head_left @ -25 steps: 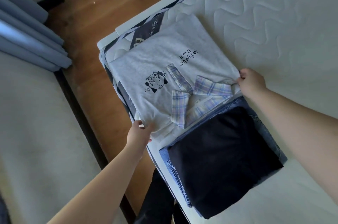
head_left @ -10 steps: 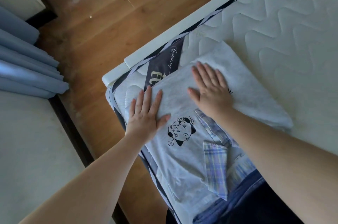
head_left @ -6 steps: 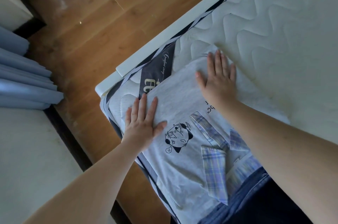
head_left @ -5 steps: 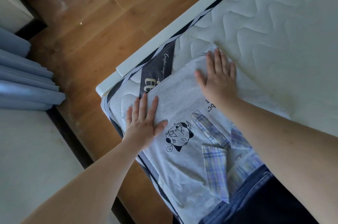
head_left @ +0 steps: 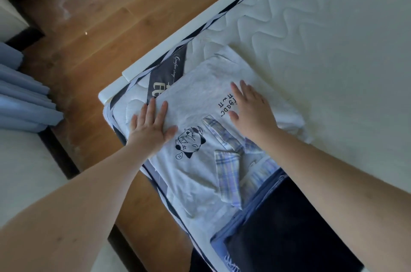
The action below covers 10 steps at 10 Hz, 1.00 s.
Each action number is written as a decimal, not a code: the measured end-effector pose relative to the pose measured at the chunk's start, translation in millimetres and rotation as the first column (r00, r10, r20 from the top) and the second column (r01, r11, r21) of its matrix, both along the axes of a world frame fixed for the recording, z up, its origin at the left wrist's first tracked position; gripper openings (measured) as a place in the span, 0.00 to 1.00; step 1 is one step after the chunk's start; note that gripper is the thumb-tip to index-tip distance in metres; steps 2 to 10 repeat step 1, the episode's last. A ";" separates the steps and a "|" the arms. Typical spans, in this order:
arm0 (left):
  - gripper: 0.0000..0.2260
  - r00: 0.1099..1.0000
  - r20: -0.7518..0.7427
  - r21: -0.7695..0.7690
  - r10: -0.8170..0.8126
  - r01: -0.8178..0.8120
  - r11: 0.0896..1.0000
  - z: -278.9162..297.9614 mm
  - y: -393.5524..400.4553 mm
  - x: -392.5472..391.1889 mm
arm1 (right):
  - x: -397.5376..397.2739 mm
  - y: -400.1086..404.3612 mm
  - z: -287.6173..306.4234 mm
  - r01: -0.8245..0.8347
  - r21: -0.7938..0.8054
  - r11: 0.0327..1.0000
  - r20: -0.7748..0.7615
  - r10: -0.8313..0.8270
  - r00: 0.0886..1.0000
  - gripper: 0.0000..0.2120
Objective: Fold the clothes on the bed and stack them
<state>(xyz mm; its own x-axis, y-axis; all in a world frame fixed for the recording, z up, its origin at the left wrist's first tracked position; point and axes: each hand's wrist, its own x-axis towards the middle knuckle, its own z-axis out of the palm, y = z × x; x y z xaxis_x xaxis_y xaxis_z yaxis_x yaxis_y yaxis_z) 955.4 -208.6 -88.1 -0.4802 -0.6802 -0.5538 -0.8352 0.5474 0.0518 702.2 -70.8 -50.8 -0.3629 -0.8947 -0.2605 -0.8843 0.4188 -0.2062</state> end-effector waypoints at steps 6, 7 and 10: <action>0.29 1.000 -0.024 -0.005 -0.019 0.019 1.000 27.4 19.5 -0.9 | 10.2 35.8 38.7 0.024 0.009 1.000 0.013 -0.024 1.000 0.32; 0.29 1.000 -0.024 -0.005 -0.019 0.019 1.000 27.4 19.5 -0.9 | 10.2 35.8 38.7 0.024 0.009 1.000 0.013 -0.024 1.000 0.32; 0.29 1.000 -0.024 -0.005 -0.019 0.019 1.000 27.4 19.5 -0.9 | 10.2 35.8 38.7 0.024 0.009 1.000 0.013 -0.024 1.000 0.32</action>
